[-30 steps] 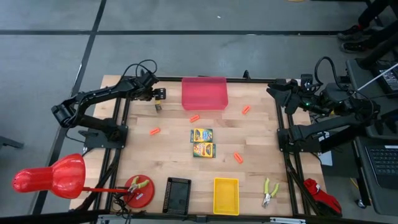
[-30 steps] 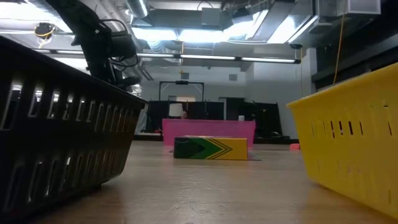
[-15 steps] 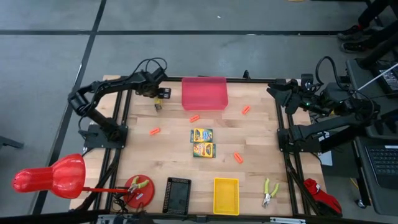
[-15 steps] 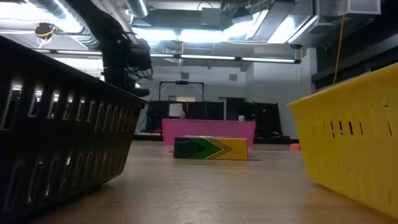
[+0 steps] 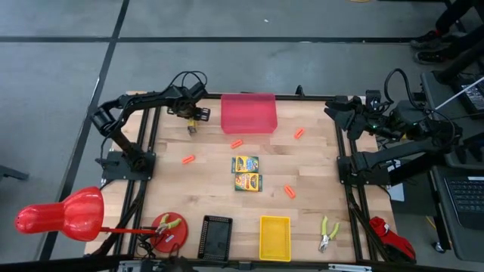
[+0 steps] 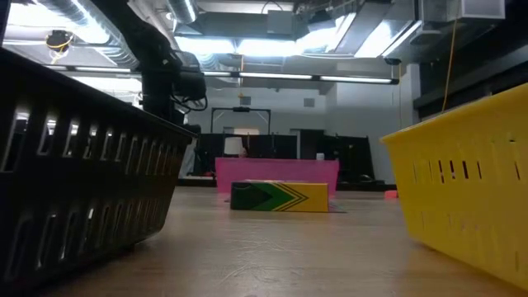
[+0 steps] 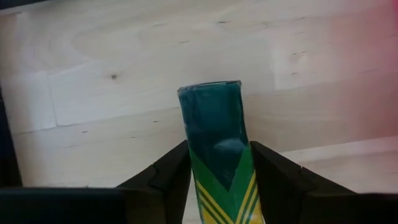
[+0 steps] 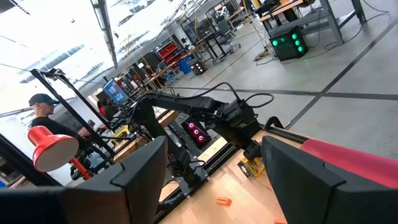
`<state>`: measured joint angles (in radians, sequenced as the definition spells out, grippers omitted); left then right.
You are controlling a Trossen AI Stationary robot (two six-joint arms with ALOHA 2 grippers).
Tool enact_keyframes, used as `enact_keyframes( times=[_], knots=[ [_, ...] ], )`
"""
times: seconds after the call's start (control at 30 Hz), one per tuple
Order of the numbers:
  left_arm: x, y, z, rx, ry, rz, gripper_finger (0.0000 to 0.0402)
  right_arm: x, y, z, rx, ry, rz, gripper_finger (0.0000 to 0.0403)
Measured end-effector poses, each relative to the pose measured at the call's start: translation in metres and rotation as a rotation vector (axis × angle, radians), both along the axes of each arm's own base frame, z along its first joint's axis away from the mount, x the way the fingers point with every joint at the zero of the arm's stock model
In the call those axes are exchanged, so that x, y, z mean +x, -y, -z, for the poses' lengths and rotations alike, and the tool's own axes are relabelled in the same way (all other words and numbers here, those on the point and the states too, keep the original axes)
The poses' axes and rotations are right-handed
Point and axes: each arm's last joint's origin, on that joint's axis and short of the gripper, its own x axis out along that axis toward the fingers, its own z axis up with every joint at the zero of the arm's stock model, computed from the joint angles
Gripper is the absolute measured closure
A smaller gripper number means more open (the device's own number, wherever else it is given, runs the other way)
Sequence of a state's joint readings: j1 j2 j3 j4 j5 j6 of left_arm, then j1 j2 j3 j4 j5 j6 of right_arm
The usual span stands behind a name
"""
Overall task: Pick & Place School Supplies
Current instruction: Put the yellow crayon box into the red bin
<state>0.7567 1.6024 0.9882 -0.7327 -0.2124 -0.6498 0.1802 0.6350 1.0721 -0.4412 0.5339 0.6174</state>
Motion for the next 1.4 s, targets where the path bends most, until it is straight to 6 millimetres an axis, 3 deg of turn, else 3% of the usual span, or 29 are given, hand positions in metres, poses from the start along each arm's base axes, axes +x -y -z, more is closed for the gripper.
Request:
enact_keyframes(
  times=[0.4, 0.77, 1.2, 1.4],
  knots=[
    [0.0, -0.001, -0.001, 0.016, -0.01, 0.007, 0.0334, 0.0, 0.0, 0.0, 0.001, 0.003, 0.0, 0.0139],
    [0.015, -0.014, -0.031, 0.083, 0.079, 0.042, 0.033, 0.0, 0.0, -0.001, 0.004, 0.016, 0.0, 0.0139],
    [0.054, -0.027, -0.095, 0.209, 0.459, 0.17, 0.0332, 0.0, 0.0, -0.003, 0.007, 0.029, 0.0, 0.014],
    [0.076, -0.026, -0.096, 0.212, 0.638, 0.205, 0.0331, 0.0, 0.0, -0.003, 0.006, 0.029, 0.0, 0.014]
  ],
)
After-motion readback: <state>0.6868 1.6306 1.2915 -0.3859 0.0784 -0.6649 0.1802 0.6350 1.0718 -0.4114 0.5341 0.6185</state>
